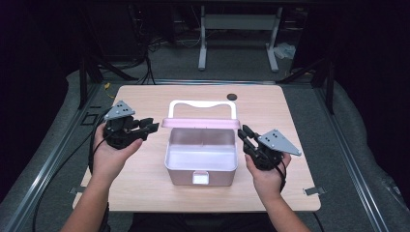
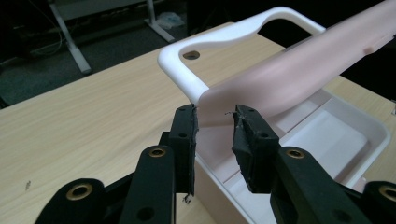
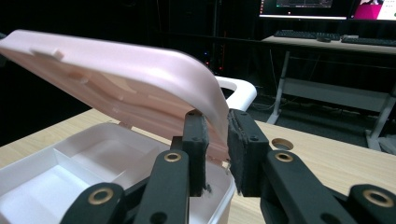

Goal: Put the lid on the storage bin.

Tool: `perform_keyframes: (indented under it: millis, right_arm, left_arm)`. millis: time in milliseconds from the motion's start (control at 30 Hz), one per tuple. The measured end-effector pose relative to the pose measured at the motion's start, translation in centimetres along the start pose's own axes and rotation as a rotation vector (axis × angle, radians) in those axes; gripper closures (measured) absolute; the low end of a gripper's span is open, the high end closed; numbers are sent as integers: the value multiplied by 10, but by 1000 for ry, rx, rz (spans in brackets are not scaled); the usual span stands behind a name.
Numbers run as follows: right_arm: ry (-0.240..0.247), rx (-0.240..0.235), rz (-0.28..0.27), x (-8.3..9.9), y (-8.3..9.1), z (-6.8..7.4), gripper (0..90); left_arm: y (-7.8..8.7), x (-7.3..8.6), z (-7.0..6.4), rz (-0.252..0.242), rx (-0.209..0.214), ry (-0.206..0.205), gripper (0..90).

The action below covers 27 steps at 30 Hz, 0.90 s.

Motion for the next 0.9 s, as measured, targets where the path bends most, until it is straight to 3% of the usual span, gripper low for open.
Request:
perform_keyframes:
  millis: [167, 233, 433, 900]
  right_arm:
    - [6, -4, 5, 0, 1, 1, 769]
    - [0, -6, 6, 1, 2, 3, 769]
    - [7, -13, 20, 8, 5, 5, 769]
    - [24, -31, 50, 26, 16, 10, 752]
  left_arm:
    - [1, -8, -2, -30, 9, 7, 735]
    - [-4, -9, -4, -23, 19, 19, 717]
    - [-12, -10, -10, -10, 15, -5, 726]
    - [-13, 9, -19, -7, 57, 9, 754]
Point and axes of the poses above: each handheld gripper's, and its own axes: y roughly backward along the jaws, x roughly out of its underside, z roughly to its left, the point moved 10 cm from there along -y, roughly forward along the jaws, and after that the axes turned 4 degrees about y, right-handed, at the moved point
